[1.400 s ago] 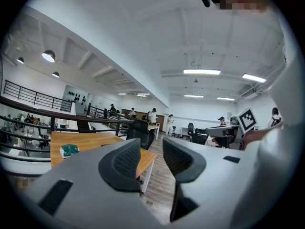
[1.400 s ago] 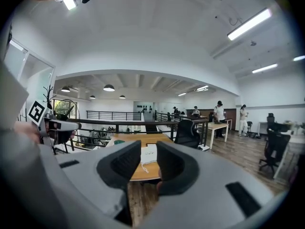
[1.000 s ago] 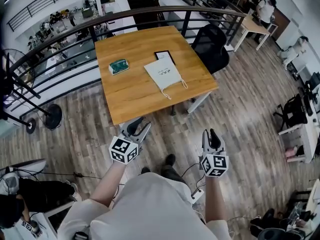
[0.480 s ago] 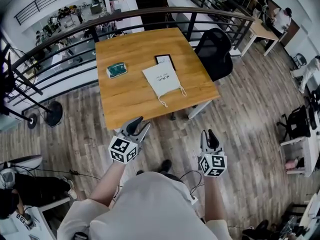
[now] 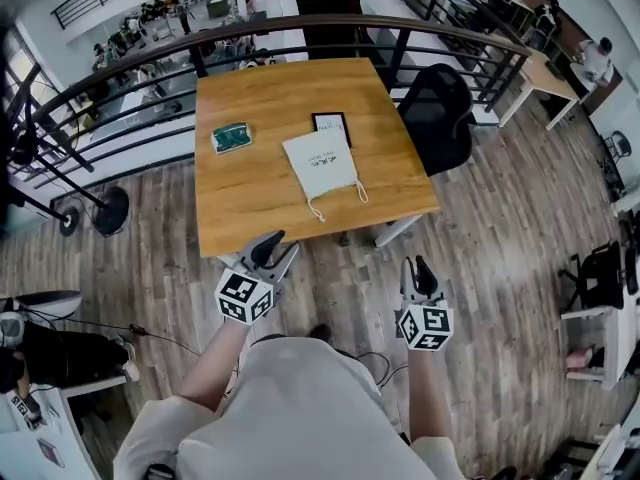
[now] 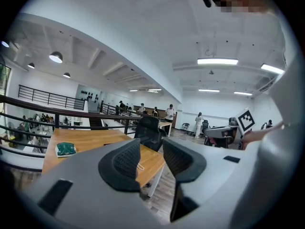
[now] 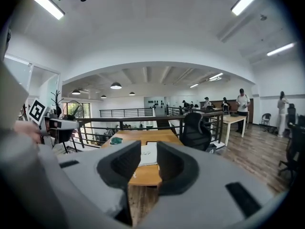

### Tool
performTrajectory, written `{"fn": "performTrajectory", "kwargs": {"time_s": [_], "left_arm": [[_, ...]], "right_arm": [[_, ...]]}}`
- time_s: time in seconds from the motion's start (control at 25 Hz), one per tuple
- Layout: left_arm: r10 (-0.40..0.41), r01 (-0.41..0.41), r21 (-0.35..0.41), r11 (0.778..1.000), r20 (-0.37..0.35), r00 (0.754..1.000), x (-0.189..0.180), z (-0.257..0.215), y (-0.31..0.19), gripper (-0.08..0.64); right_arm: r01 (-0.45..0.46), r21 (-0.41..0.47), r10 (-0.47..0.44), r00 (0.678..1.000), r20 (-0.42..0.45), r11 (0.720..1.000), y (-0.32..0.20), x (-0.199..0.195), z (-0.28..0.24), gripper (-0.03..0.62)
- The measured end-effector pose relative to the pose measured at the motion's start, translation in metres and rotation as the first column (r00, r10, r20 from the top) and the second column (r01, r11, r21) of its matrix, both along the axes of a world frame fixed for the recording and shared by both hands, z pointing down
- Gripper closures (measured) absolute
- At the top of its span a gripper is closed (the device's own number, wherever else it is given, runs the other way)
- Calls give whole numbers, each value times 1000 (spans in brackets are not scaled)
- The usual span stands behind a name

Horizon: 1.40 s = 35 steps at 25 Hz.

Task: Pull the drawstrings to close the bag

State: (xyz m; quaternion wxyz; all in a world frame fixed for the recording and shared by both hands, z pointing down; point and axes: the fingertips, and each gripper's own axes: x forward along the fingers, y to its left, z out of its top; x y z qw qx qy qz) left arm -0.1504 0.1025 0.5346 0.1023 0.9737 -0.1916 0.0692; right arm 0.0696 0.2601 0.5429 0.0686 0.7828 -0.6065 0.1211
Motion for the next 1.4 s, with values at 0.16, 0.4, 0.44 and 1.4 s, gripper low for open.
{"fn": "performTrajectory", "kwargs": {"time_s": [0.16, 0.4, 0.44, 1.4], "left_arm": [[-27, 27, -2, 1000, 9, 1000, 12, 3, 2, 416], [-50, 50, -6, 999, 30, 998, 26, 8, 2, 416], [-53, 53, -7, 999, 32, 998, 28, 8, 0, 416], [-53, 54, -96, 994, 11, 999, 91, 33, -154, 416]], "right_arm": [[28, -3, -28, 1000, 10, 1000, -4, 15, 7, 503], [48, 5, -48, 999, 18, 999, -12, 34, 11, 504], [50, 6, -50, 999, 21, 999, -14, 36, 11, 503], [75, -91, -74, 997, 12, 993, -162, 87, 28, 503]]}}
